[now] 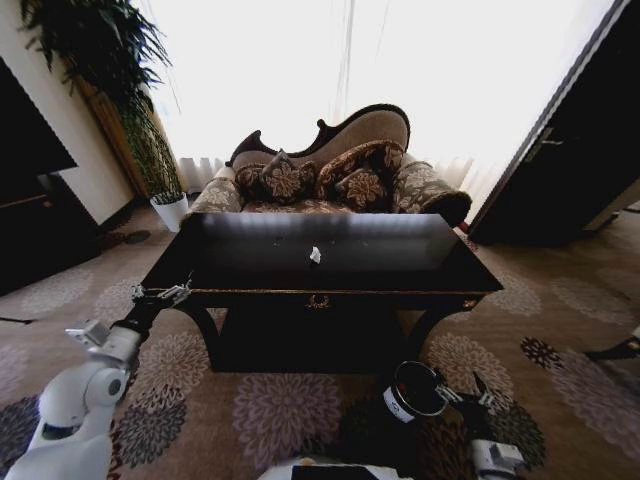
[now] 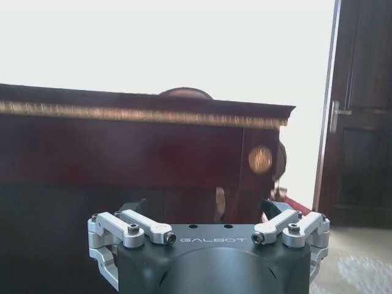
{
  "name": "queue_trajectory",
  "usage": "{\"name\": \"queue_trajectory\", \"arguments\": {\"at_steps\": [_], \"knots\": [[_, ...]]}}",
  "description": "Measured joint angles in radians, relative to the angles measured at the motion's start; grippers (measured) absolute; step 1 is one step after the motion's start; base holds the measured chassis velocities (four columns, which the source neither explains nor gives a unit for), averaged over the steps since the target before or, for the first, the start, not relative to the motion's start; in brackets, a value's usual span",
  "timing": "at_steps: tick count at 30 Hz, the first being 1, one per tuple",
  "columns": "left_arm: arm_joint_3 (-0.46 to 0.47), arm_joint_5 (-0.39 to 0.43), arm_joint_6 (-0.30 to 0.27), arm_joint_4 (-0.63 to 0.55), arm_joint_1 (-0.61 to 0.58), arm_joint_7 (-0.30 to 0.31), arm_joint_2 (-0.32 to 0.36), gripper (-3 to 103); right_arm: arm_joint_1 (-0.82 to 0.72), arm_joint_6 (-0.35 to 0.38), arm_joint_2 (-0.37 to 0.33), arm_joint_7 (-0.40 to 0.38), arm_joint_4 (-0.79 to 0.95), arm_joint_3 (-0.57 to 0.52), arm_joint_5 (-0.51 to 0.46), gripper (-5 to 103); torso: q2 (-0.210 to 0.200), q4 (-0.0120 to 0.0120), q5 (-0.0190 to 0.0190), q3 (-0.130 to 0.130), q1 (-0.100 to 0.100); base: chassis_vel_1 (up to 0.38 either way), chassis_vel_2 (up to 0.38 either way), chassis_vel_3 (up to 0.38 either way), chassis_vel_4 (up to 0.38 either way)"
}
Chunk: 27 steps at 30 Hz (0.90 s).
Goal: Move to the front of the table and place the trash on the table into the trash bin.
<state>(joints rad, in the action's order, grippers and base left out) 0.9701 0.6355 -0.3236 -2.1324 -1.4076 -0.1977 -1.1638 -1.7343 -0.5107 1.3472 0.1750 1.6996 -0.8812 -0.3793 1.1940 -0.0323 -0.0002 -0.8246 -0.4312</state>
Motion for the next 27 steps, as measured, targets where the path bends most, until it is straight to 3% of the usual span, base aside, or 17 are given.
{"name": "queue_trajectory", "arguments": {"at_steps": [12, 18, 22, 23, 27], "knots": [[0.003, 0.005, 0.001, 0.013, 0.012, -0.001, 0.01, 100, -0.098, -0.014, -0.019, 0.007, 0.239, -0.067, -0.03, 100, 0.0, -0.0002, 0.0001, 0.0, 0.0, 0.0, 0.0, 0.0, 0.0], [-0.005, 0.002, 0.002, 0.007, 0.01, -0.002, 0.005, 100, -0.1, 0.059, -0.079, -0.003, 0.403, -0.082, -0.083, 100, 0.0, -0.0002, 0.0, 0.0, 0.0, 0.0, 0.0, 0.0, 0.0], [0.0, 0.001, 0.002, -0.002, 0.003, -0.002, 0.006, 100, -0.054, 0.146, -0.256, -0.065, 0.462, -0.066, -0.13, 100, 0.0, 0.0001, 0.0, 0.0, 0.0, 0.0, 0.0, 0.0, 0.0], [0.0, 0.001, 0.002, -0.002, 0.003, -0.002, 0.006, 100, -0.054, 0.146, -0.256, -0.065, 0.462, -0.066, -0.13, 100, 0.0, 0.0001, 0.0, 0.0, 0.0, 0.0, 0.0, 0.0, 0.0], [0.008, 0.001, 0.002, -0.011, -0.007, -0.002, 0.007, 100, 0.04, 0.205, -0.394, -0.072, 0.473, -0.023, -0.141, 100, 0.0, 0.0, 0.0004, 0.0, 0.0, 0.0, 0.0, 0.0, 0.0]]}}
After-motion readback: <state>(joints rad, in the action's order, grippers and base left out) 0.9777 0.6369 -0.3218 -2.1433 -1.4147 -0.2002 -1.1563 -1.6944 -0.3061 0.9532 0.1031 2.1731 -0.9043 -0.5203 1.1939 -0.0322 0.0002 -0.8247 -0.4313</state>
